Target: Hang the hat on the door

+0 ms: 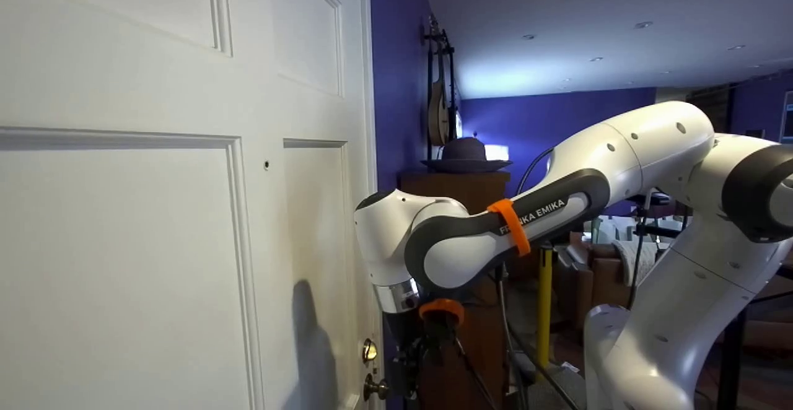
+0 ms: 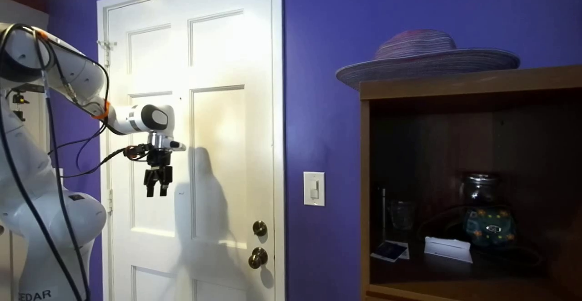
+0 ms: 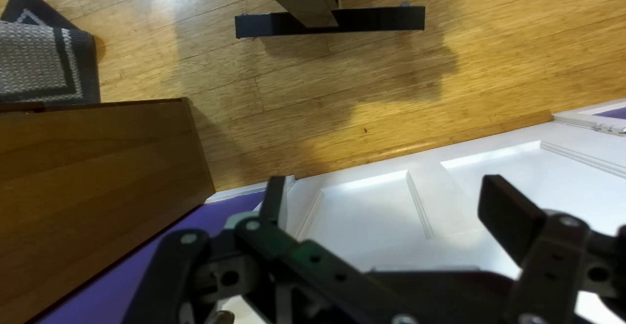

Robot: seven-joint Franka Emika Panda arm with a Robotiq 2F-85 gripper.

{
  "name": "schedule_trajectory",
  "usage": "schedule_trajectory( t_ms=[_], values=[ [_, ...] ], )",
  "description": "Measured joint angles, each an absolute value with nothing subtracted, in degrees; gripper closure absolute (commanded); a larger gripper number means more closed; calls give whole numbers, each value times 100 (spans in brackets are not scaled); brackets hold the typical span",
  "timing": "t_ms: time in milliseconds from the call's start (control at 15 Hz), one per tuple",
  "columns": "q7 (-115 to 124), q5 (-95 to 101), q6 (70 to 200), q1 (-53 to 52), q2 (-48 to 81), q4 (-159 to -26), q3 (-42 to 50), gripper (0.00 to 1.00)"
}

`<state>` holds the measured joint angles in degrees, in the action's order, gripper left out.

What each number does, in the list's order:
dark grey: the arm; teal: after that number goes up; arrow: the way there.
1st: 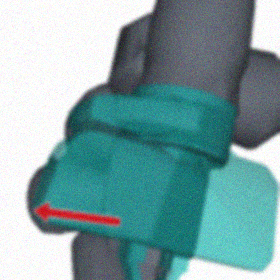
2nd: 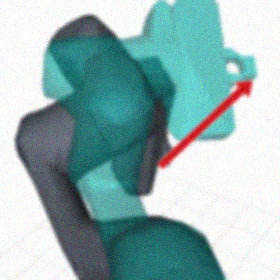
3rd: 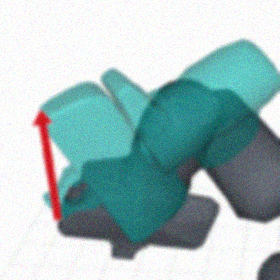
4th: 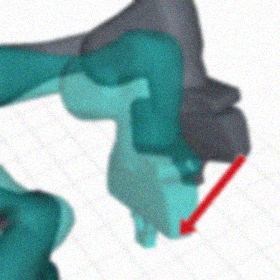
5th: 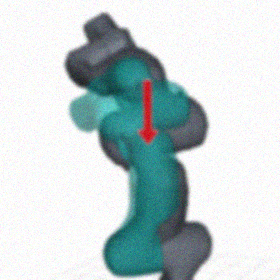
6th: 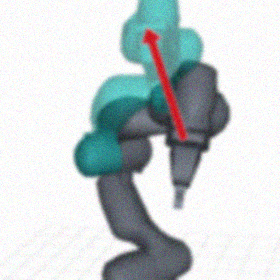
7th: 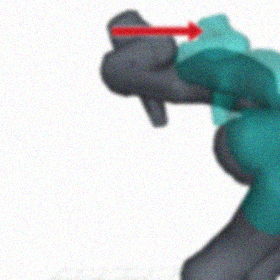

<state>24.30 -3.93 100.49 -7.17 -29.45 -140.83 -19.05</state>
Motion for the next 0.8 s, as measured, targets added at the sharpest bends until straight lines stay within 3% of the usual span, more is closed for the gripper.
schedule_trajectory(
  t_ms=[400,800],
  values=[
    [1626,445,10052,-542,-3324,-14084,-1186,0],
    [1637,443,10051,-565,-3269,-14088,-1242,0]
  ],
)
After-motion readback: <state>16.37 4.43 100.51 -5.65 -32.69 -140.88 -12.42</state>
